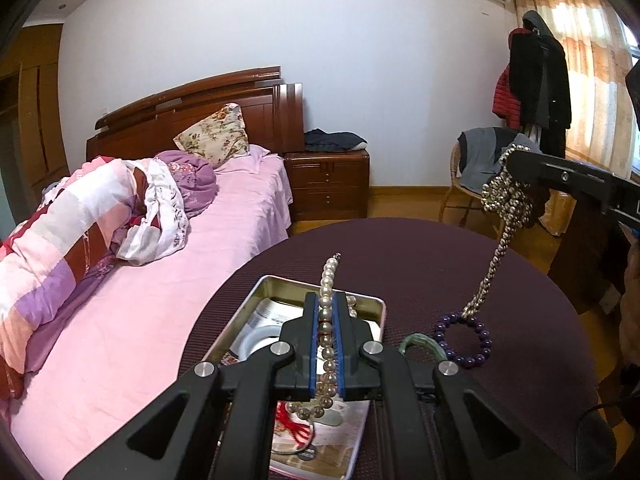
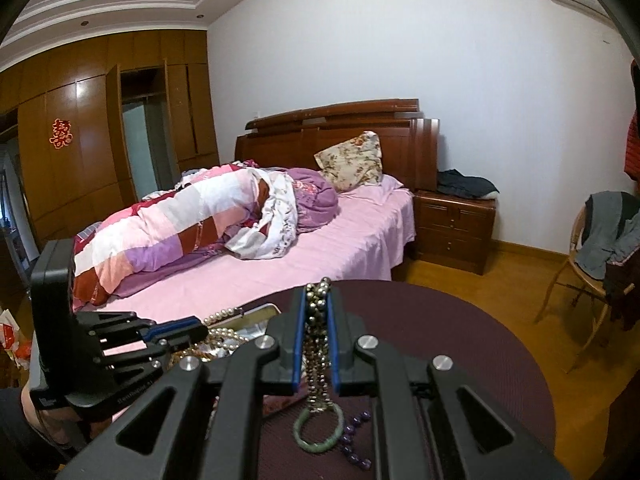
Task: Organize jewelry
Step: 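Lower the pearls and chain into the tin and open both grippers, then withdraw both grippers toward the purple bracelet and green bangle, then grasp the purple bead bracelet with the right gripper while the left gripper grasps the green jade bangle, then lift the purple bracelet and green bangle and carry them toward the tin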
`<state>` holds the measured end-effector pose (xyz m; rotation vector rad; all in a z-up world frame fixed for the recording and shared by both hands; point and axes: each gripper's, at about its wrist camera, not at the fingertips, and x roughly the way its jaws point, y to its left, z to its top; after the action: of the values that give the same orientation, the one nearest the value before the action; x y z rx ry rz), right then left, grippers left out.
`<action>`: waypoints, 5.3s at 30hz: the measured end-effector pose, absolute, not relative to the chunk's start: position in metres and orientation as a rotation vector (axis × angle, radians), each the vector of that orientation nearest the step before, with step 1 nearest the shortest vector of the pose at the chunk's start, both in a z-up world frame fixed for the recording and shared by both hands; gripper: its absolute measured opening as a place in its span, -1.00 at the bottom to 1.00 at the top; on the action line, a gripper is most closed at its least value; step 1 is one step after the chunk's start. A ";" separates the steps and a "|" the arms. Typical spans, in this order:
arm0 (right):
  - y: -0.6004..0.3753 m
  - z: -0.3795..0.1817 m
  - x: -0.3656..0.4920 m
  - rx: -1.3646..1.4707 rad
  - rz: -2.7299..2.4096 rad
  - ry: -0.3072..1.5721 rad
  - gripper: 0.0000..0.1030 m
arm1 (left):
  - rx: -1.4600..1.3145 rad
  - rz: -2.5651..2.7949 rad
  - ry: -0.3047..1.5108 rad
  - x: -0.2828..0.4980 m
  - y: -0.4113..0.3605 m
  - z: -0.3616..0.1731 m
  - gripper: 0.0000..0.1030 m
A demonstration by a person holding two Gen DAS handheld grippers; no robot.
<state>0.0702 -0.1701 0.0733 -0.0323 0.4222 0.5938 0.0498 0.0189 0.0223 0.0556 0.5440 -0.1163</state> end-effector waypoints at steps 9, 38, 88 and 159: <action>-0.146 0.071 0.081 -0.029 0.638 0.428 -0.75 | 0.036 -0.078 0.560 0.060 0.038 0.018 -0.89; -0.097 0.003 0.119 -0.023 0.720 0.618 -0.75 | 0.000 -0.014 0.685 0.102 0.072 -0.020 -0.89; -0.275 -0.073 0.109 -0.010 0.231 0.921 -0.69 | 0.063 -0.153 0.659 0.056 -0.045 -0.027 0.64; -0.279 -0.031 0.086 0.070 0.316 0.705 -0.67 | 0.061 -0.186 0.753 0.082 -0.077 -0.060 -0.68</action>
<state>0.0860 -0.2787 -0.0310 0.0705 0.7048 0.3160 0.0824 -0.0770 -0.0599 0.0607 0.7530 -0.1865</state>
